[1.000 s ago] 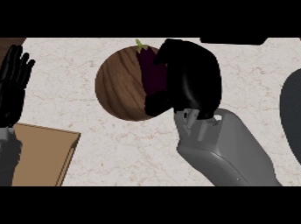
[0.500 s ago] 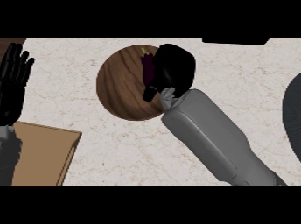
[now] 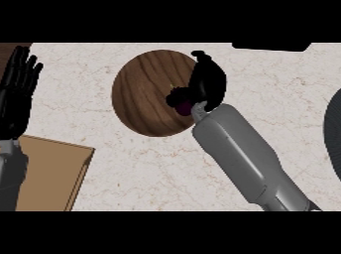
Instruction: Pick the eggplant from the placemat and place it in the bowl
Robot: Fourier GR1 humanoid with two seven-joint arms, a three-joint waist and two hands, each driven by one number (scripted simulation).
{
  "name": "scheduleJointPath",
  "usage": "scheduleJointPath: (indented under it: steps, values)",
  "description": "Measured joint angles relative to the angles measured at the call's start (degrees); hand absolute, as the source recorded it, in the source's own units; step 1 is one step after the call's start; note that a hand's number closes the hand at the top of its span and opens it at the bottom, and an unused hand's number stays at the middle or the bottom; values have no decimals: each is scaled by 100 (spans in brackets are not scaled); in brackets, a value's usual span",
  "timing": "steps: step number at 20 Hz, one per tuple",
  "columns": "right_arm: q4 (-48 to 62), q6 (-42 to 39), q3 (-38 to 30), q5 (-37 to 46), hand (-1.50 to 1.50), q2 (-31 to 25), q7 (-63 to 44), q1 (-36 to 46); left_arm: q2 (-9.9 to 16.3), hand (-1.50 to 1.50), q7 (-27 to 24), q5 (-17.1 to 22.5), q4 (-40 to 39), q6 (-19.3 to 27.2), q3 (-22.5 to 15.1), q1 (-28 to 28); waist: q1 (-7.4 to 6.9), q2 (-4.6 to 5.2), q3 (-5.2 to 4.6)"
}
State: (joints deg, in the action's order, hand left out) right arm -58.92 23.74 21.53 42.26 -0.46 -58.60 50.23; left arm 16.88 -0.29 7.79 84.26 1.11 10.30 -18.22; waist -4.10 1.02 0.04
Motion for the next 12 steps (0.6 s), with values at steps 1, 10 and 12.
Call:
scheduleJointPath:
  steps: [1, 10, 12]
  values:
    - [61, 310, 13, -47, -150, 4, 109, -19, -10, 0, 2, -9, 9, 17, -4, -15, 4, -2, 1]
    - [335, 2372, -228, 697, -150, 15, 255, -87, 26, 0, -120, 16, -35, 5, 145, 232, 257, -83, -5]
    - [190, 2586, -284, 925, -150, 16, 123, -216, 60, 0, -79, 29, -19, 12, 191, 258, 326, -106, -5]
